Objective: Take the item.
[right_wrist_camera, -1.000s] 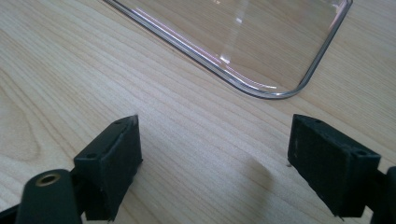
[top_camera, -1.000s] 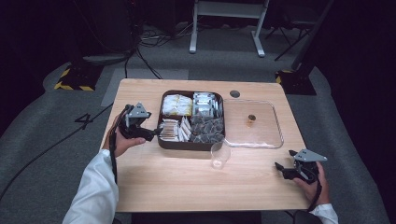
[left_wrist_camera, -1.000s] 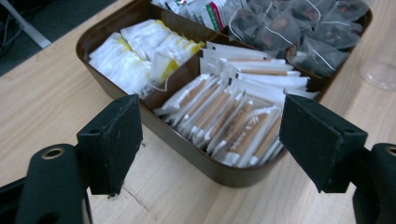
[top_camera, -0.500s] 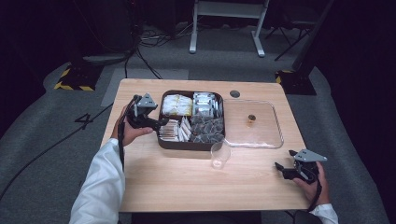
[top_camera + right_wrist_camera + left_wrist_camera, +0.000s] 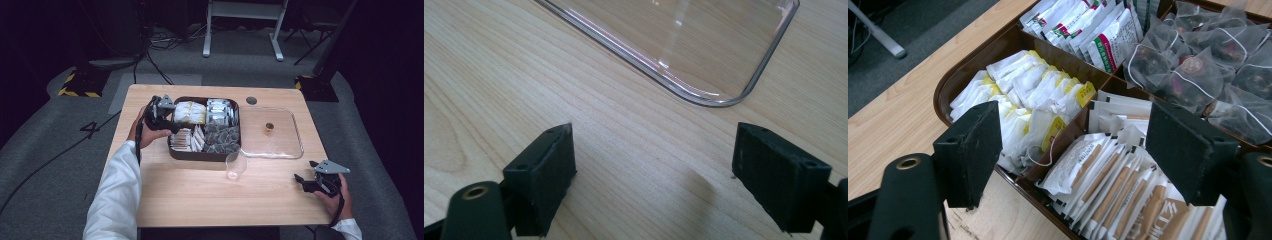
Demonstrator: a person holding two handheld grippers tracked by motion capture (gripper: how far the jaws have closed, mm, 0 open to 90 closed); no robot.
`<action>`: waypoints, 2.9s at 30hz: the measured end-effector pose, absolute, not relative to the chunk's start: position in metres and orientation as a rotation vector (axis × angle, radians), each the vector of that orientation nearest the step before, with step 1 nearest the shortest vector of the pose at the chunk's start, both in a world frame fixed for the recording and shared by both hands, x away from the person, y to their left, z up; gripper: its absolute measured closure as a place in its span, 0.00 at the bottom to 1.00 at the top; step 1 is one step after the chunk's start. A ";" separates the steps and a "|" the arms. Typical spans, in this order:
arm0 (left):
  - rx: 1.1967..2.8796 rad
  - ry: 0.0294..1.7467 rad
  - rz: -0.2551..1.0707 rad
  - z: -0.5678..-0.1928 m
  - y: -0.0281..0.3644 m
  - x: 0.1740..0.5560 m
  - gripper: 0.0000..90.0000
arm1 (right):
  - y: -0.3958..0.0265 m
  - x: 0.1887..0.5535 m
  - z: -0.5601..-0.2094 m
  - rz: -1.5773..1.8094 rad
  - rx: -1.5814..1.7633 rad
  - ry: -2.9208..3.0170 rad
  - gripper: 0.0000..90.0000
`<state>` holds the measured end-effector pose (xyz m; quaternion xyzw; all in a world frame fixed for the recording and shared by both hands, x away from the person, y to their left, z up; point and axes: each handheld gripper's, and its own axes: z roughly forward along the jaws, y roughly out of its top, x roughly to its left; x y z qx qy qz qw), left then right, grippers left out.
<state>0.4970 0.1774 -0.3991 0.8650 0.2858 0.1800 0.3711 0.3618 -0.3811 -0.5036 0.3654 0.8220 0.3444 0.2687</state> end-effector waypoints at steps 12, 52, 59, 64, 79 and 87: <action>2.244 0.795 0.440 -0.409 0.168 0.524 0.31 | -0.381 0.362 -0.504 0.927 0.984 2.215 0.20; 2.336 0.847 0.404 -0.448 0.150 0.560 0.83 | -0.381 0.361 -0.504 0.923 0.978 2.212 0.20; 2.344 0.824 0.414 -0.447 0.150 0.557 1.00 | -0.381 0.361 -0.504 0.924 0.979 2.213 0.20; 2.308 0.817 0.447 -0.437 0.153 0.553 1.00 | -0.381 0.361 -0.504 0.924 0.981 2.214 0.20; 2.172 0.793 0.496 -0.407 0.167 0.532 1.00 | -0.381 0.362 -0.504 0.928 0.984 2.216 0.20; 2.138 0.798 0.506 -0.406 0.179 0.519 1.00 | -0.381 0.362 -0.504 0.929 0.985 2.218 0.20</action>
